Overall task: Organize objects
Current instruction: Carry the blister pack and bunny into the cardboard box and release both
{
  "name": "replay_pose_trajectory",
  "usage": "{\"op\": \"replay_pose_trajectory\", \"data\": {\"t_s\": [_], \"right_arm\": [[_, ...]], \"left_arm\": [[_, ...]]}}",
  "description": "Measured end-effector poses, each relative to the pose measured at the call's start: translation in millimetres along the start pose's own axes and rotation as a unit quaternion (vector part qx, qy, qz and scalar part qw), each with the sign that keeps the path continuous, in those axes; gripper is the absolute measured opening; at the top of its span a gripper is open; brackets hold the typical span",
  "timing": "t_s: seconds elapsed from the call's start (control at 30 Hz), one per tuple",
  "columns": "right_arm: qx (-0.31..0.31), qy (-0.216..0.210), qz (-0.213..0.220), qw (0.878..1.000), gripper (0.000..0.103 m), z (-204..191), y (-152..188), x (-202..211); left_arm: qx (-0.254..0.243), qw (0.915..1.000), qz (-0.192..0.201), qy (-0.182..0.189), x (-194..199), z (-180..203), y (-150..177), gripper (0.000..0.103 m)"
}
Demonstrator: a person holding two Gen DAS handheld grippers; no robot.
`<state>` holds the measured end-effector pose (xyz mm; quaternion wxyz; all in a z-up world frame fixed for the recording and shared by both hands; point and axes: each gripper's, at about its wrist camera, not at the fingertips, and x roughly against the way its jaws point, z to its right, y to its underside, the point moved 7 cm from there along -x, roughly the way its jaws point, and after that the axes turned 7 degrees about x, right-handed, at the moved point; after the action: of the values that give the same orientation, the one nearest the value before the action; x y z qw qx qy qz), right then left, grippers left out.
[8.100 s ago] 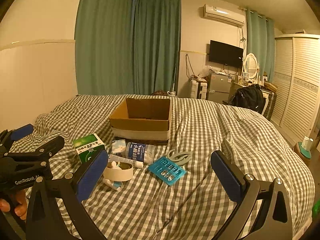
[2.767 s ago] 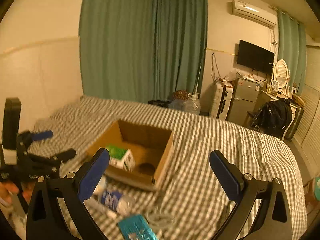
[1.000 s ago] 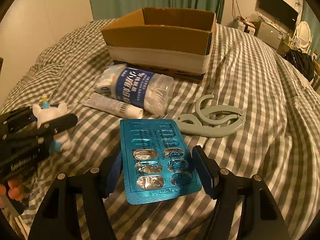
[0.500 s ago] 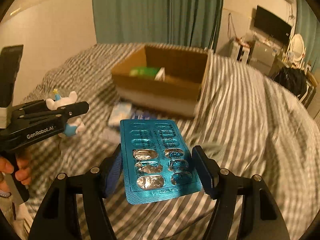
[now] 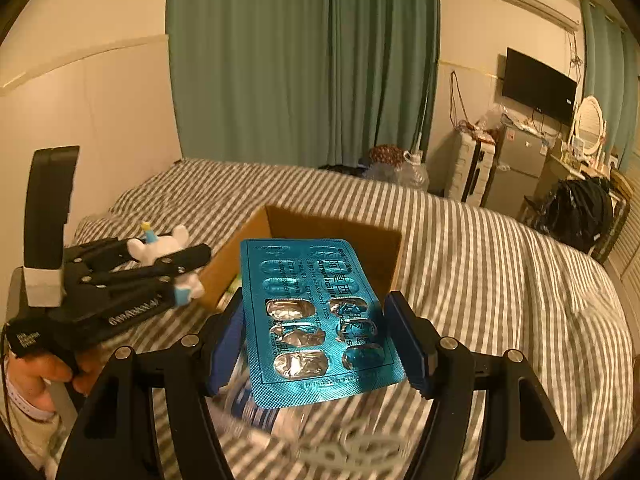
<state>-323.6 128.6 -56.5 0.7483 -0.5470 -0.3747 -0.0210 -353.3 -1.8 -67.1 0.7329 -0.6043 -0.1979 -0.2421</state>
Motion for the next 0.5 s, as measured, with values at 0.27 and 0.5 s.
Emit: {"op": "replay_pose_trajectory", "data": {"t_s": [0.27,0.5], "right_arm": [[0.004,0.003,-0.010,1.000,0.067,22,-31,-65],[-0.016,-0.011,-0.043,0.999,0.067,38,-9,-116]], "left_arm": [[-0.023,0.9996,0.000,-0.015,-64,8,-27,0.042],[-0.048,0.9984,-0.024,-0.018,-108,13,-10,0.042]]}}
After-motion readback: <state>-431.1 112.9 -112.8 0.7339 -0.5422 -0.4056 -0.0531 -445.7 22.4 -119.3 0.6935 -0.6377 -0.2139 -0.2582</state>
